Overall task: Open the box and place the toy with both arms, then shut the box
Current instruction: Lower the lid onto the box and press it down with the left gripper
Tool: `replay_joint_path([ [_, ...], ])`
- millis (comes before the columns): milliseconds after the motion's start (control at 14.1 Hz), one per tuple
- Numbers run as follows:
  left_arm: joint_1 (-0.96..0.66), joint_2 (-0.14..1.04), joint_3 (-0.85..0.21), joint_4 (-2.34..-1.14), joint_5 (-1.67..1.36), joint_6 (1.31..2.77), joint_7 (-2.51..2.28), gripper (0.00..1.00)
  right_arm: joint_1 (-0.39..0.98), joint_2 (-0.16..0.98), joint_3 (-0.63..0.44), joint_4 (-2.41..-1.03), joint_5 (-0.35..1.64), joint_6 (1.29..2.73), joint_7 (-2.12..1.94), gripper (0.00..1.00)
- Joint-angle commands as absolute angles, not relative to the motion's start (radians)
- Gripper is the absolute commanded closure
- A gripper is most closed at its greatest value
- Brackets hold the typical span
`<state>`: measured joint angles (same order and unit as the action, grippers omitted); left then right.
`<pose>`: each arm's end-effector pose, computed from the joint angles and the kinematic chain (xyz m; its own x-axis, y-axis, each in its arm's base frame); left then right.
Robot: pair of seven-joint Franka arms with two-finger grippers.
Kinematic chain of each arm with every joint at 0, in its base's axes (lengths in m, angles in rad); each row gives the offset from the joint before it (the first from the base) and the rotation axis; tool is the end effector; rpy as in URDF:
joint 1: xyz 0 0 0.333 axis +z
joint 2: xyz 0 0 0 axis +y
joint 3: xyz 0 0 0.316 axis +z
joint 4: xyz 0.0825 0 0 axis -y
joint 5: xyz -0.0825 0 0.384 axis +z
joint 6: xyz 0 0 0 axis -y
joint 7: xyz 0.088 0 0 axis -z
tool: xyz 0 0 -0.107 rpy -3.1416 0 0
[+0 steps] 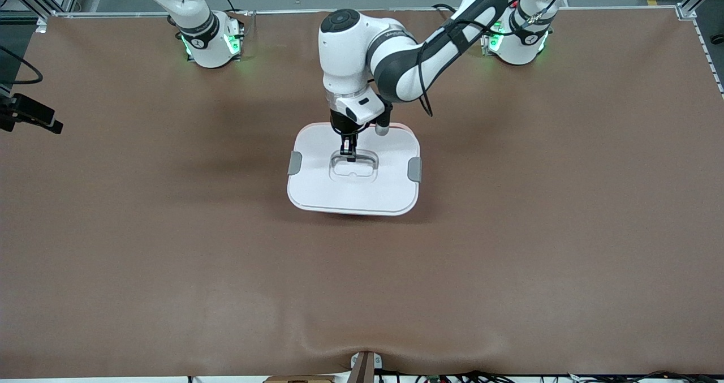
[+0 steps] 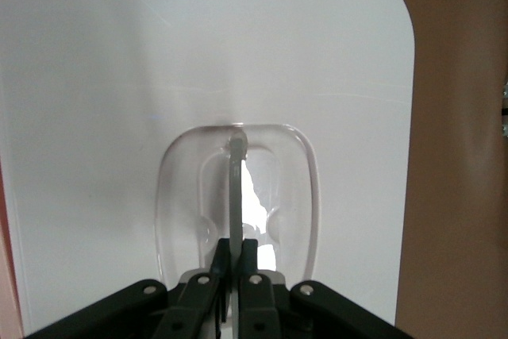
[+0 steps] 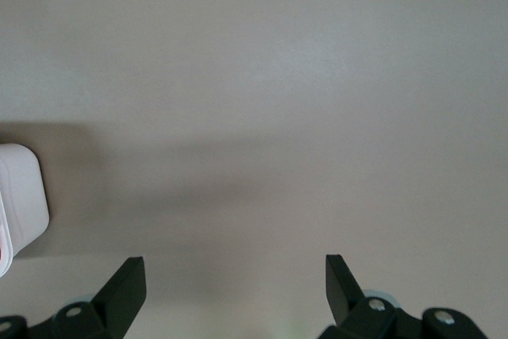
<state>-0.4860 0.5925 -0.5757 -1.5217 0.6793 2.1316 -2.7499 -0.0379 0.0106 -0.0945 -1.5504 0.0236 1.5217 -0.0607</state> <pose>0.4289 -0.5668 0.3692 0.1103 0.9935 0.0287 0.9436 -0.1138 0.3111 0.5483 -0.0701 0.6240 0.9968 -0.0704 -0.0378 -0.0714 -0.9971 -0.0249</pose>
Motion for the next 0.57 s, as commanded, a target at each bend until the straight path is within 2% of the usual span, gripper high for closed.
replay_joint_path([
  [0,-0.514,0.614,-0.571,-1.491,0.715,2.126,-2.893,1.0,-0.014,0.005,-0.094,-1.529,0.018,1.517,-0.034,0.0],
  [497,-0.52,0.601,-0.571,-1.502,0.713,2.077,-2.97,1.0,-0.003,0.015,-0.095,-1.536,0.012,1.517,-0.051,0.0],
])
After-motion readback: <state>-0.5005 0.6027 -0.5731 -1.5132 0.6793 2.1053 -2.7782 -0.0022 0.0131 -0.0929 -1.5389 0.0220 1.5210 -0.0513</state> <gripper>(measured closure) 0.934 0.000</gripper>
